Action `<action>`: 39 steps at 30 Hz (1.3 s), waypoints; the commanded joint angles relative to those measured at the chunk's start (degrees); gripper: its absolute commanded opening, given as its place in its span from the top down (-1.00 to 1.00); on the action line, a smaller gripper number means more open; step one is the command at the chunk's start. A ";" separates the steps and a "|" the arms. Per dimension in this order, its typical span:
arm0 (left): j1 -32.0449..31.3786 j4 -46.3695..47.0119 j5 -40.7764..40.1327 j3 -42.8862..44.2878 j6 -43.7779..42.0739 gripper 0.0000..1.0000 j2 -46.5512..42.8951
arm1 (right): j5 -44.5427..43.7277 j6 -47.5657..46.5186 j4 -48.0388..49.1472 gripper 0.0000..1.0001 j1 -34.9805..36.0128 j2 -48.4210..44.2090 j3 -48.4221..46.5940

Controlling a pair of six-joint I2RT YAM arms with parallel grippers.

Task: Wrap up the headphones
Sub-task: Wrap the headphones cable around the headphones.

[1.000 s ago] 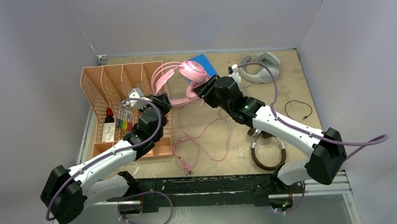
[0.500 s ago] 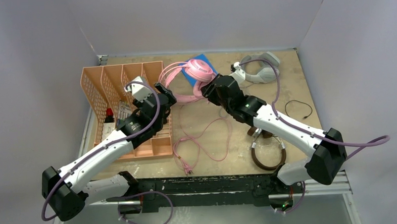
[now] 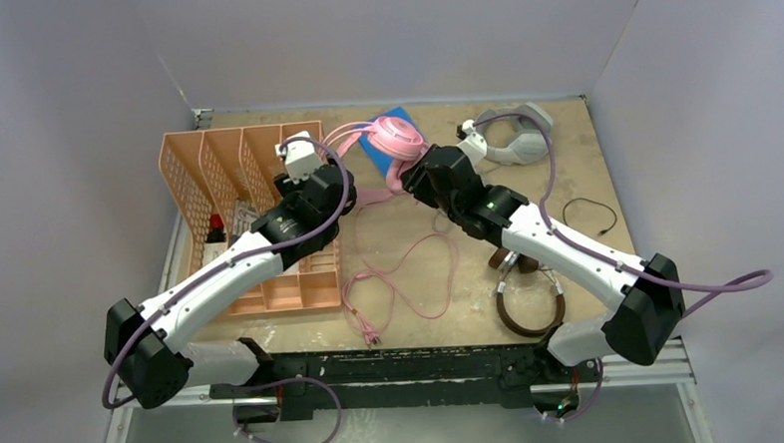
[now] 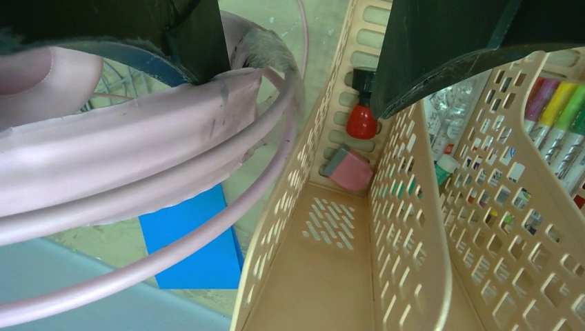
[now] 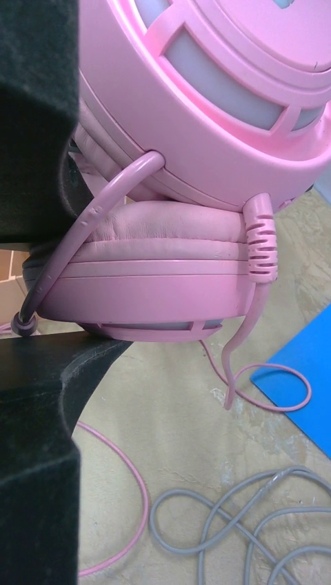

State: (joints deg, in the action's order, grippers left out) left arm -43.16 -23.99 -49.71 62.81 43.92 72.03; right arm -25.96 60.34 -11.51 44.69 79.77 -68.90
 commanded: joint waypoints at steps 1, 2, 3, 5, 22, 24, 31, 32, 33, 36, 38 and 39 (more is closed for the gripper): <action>0.42 3.72 -1.02 3.34 -2.54 -0.34 1.76 | 1.77 -1.79 2.24 0.38 1.08 -2.87 -3.01; 0.41 3.82 -1.42 3.56 -2.95 -0.26 2.06 | 2.27 -2.23 2.09 0.38 1.17 -3.05 -2.93; 0.42 4.13 -1.77 3.70 -3.42 -0.20 2.26 | 2.69 -2.51 1.73 0.37 1.33 -3.11 -2.91; 0.39 4.78 -2.22 3.92 -4.34 -0.03 2.51 | 3.52 -3.12 0.78 0.36 1.65 -3.30 -2.86; 0.95 -2.06 -2.71 2.13 2.53 1.00 -2.69 | 7.97 -48.70 -13.42 -0.98 2.07 -16.63 -7.51; 1.11 -3.85 -1.45 3.19 3.56 1.00 -2.96 | 9.19 -51.16 -11.66 -0.98 2.07 -20.22 -5.31; 1.61 -11.06 5.10 8.93 9.82 1.00 -6.95 | 5.72 -52.89 -7.80 -0.98 -6.83 -23.01 1.26; 1.81 -12.86 5.48 10.37 11.19 1.00 -7.28 | 10.11 -51.65 -5.59 -0.98 -10.38 -23.44 3.54; 2.03 -14.42 6.11 11.79 12.14 1.00 -7.54 | 14.15 -50.32 -2.88 -0.98 -13.62 -23.86 6.18; 2.90 -19.13 8.34 16.26 15.25 1.00 -7.97 | 22.43 -48.27 5.90 -0.98 -16.73 -23.43 13.25; 3.15 -20.90 9.81 18.83 17.36 1.00 -8.68 | 28.07 -48.02 11.78 -0.98 -16.79 -21.77 17.35; 3.27 -21.28 10.66 19.72 18.21 1.00 -9.19 | 29.97 -47.93 15.22 -0.98 -16.82 -20.91 18.91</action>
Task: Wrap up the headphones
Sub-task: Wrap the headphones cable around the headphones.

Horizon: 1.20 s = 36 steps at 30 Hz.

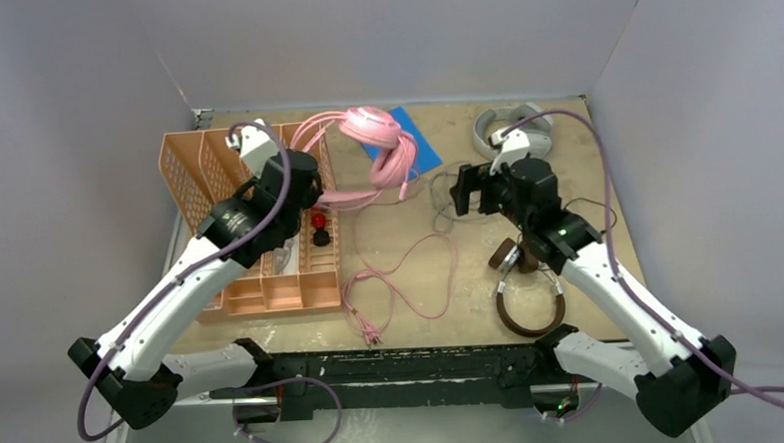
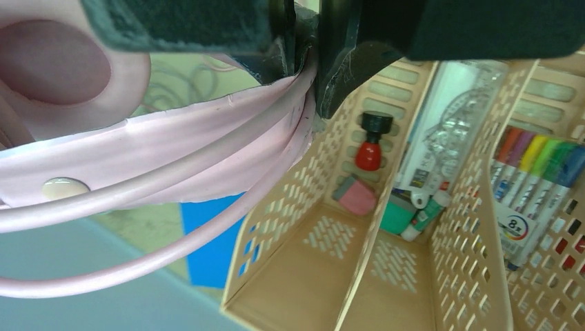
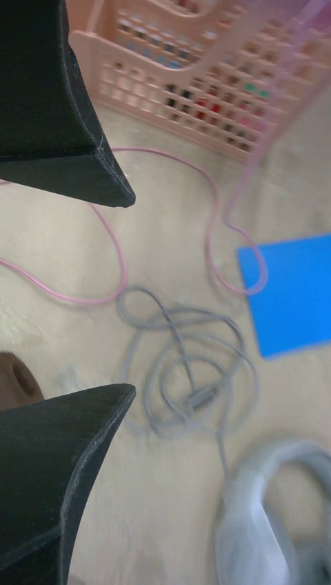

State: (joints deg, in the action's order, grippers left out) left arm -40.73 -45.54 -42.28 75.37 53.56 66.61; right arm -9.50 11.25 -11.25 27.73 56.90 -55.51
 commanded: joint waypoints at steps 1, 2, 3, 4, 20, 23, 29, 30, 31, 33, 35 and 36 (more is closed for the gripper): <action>0.86 0.19 3.90 7.89 9.48 1.00 -4.42 | 14.79 1.19 18.11 -0.98 0.14 2.55 7.34; 0.91 0.06 4.25 8.59 10.33 1.00 -5.08 | 15.86 1.37 21.54 -0.98 0.03 3.06 9.08; 0.90 0.02 4.20 9.31 11.51 1.00 -5.73 | 17.25 1.59 24.67 -0.98 -0.38 3.15 10.93; 0.89 0.17 3.69 9.75 12.59 1.00 -6.44 | 18.82 2.02 28.46 -0.98 -0.85 3.02 13.37; 0.91 7.98 9.62 22.45 21.09 1.00 -4.02 | 13.00 5.80 67.26 -0.97 5.65 21.74 14.02; 0.85 9.40 11.53 21.57 23.54 1.00 -3.69 | 12.52 5.28 73.83 -0.97 5.67 23.93 13.88; 0.90 13.21 15.53 18.15 27.37 1.00 -3.27 | 18.36 5.73 79.70 -0.96 5.72 26.68 11.89; 0.86 13.91 16.16 17.54 28.33 1.00 -3.24 | 19.09 5.98 79.90 -0.94 5.78 27.04 11.61; 0.90 14.97 16.75 16.79 29.00 1.00 -3.34 | 19.12 6.12 80.12 -0.93 5.82 27.31 11.57; 0.91 16.71 17.93 14.87 30.62 1.00 -3.49 | 18.68 6.11 81.24 -0.92 5.76 27.15 12.55; 0.85 18.07 19.35 13.43 32.08 1.00 -3.46 | 19.22 6.53 83.86 -0.92 5.76 27.08 14.18; 0.84 18.61 20.08 12.80 32.72 1.00 -3.43 | 20.04 6.54 84.94 -0.91 5.80 27.27 14.49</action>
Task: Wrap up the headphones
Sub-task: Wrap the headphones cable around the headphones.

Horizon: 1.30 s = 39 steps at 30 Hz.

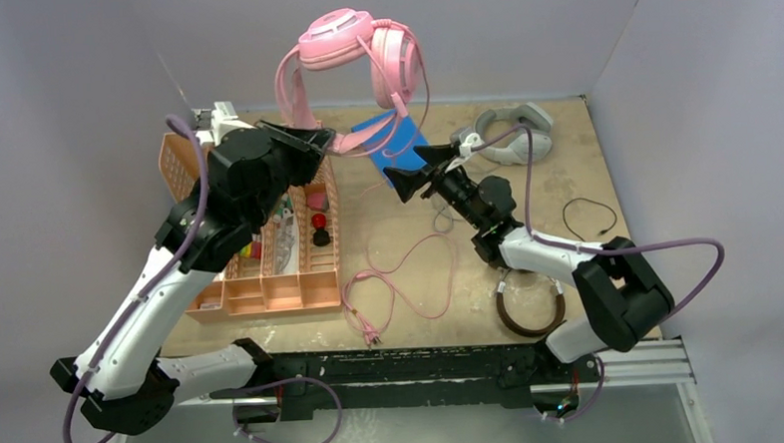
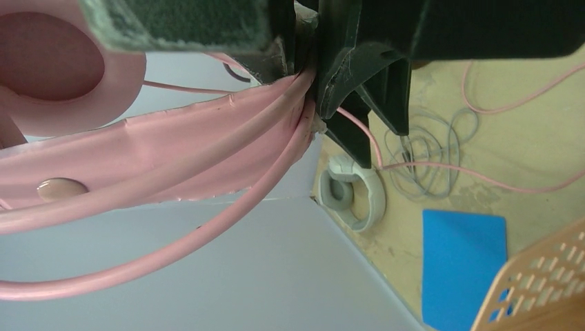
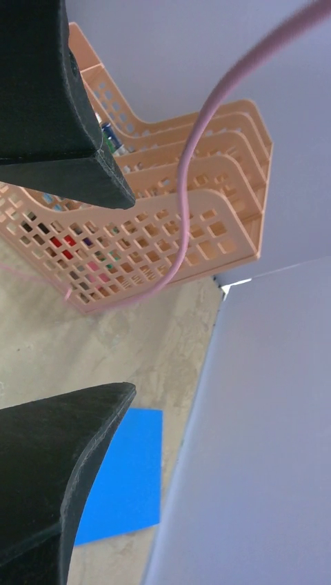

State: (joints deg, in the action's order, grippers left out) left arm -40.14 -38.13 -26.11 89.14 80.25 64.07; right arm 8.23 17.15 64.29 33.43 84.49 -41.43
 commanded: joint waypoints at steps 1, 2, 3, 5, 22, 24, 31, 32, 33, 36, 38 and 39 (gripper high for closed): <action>0.25 11.48 4.55 -1.47 6.77 1.00 -0.88 | 3.04 0.67 9.76 -0.90 0.06 0.15 0.21; 0.32 12.02 5.24 -2.10 7.49 1.00 -0.92 | 3.52 0.61 9.49 -0.88 0.11 0.68 -0.49; 0.26 12.75 6.01 -2.79 8.22 1.00 -1.00 | 3.72 0.47 9.08 -0.85 0.14 1.27 -1.48; 0.28 14.53 8.06 -3.99 9.54 1.00 -1.14 | 2.32 -0.28 7.98 -0.83 0.15 2.18 -3.65; 0.25 20.30 25.42 -11.08 1.67 1.00 -5.75 | 1.04 -4.89 -4.80 0.84 -8.26 0.92 -9.82; 0.26 20.51 30.45 -10.02 -1.87 1.00 -5.13 | 7.06 -5.92 -8.56 1.00 -10.63 1.10 -12.82; 0.29 15.98 34.68 -9.16 -10.24 1.00 -6.15 | 16.09 -4.98 -25.15 1.00 -16.00 3.98 -23.86; 0.32 16.75 34.87 -9.32 -10.36 1.00 -6.30 | 17.12 -5.58 -26.86 1.00 -16.09 4.95 -25.18; 0.31 18.16 34.82 -9.54 -10.10 1.00 -6.27 | 19.19 -5.13 -26.31 1.00 -15.78 5.81 -25.87; 0.32 26.42 37.92 -11.22 -7.31 1.00 -4.18 | 22.85 -0.61 -23.63 1.00 -12.46 9.58 -27.25; 0.26 30.51 40.91 -11.03 -5.43 1.00 -1.43 | 21.90 2.16 -22.54 1.00 -9.15 11.72 -28.15; 0.32 31.52 41.17 -10.91 -4.88 1.00 -0.58 | 21.26 3.25 -21.94 1.00 -7.51 12.65 -28.52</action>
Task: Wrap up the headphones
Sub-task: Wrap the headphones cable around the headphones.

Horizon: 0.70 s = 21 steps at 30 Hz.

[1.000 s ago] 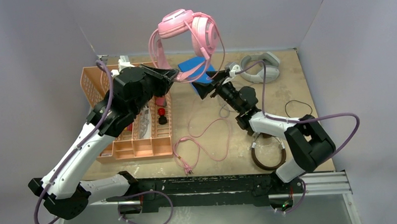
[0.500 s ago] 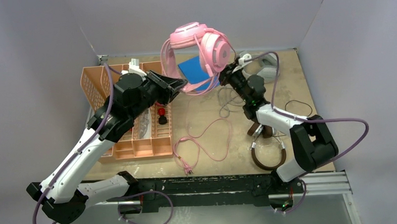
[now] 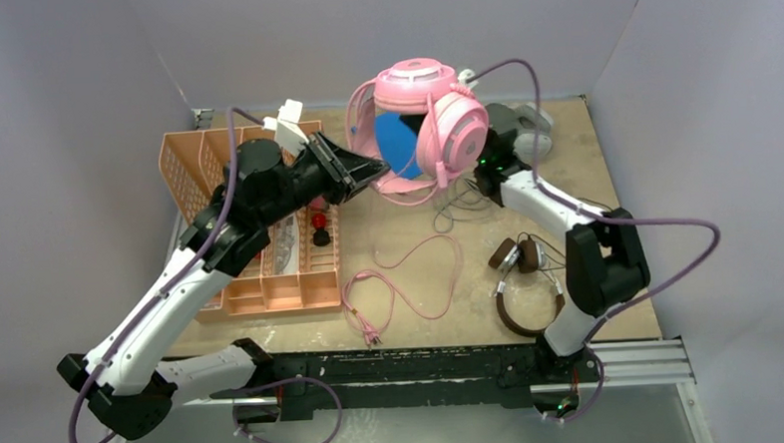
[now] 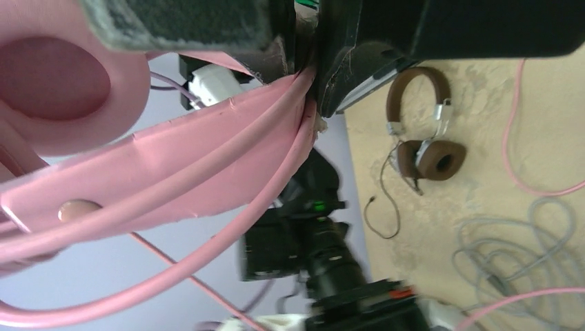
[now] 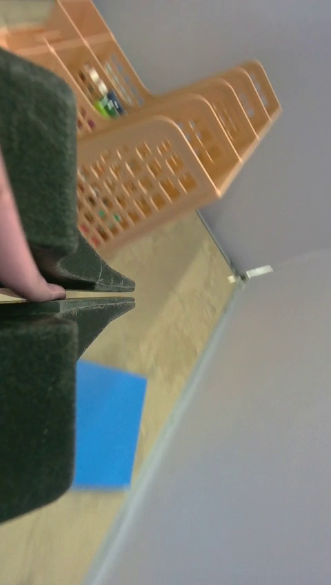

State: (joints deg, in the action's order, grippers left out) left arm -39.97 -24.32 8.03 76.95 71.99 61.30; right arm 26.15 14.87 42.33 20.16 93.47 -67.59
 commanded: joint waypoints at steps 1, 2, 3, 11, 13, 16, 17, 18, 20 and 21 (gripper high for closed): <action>0.20 18.70 5.65 1.21 3.66 1.00 2.66 | 2.70 6.58 0.64 1.00 7.48 4.42 -2.59; 0.22 19.97 4.50 0.93 4.01 1.00 2.80 | 2.12 7.98 1.55 1.00 8.77 5.11 -2.70; 0.16 21.59 3.86 0.70 4.74 1.00 3.04 | 1.96 9.69 2.73 0.98 9.73 5.85 -2.55; 1.09 37.62 -0.53 -0.53 11.85 1.00 6.14 | 1.63 21.18 11.28 0.91 13.38 10.42 2.07; 1.56 38.74 -3.29 -1.16 12.26 1.00 5.88 | 0.48 21.99 14.26 0.93 13.98 9.50 5.23; 1.91 39.36 -8.51 -1.81 11.92 1.00 5.15 | 0.04 23.02 18.55 0.93 15.05 8.48 8.10; 2.01 39.75 -10.42 -2.08 11.82 1.00 5.03 | 0.12 23.06 19.33 0.93 15.57 8.22 8.50; 2.18 40.00 -11.74 -2.13 11.46 1.00 4.98 | 0.13 23.05 19.85 0.93 16.07 7.98 8.83; 2.48 39.75 -14.45 -1.92 10.52 1.00 5.06 | 0.13 22.68 21.05 0.92 17.30 7.50 9.62; 2.56 39.36 -16.01 -1.93 10.02 1.00 4.98 | 0.06 22.71 21.54 0.91 17.76 7.25 10.14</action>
State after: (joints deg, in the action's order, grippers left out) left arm -37.78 -2.59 -2.09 72.40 80.79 69.97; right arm 26.46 35.99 59.92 35.46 103.11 -59.07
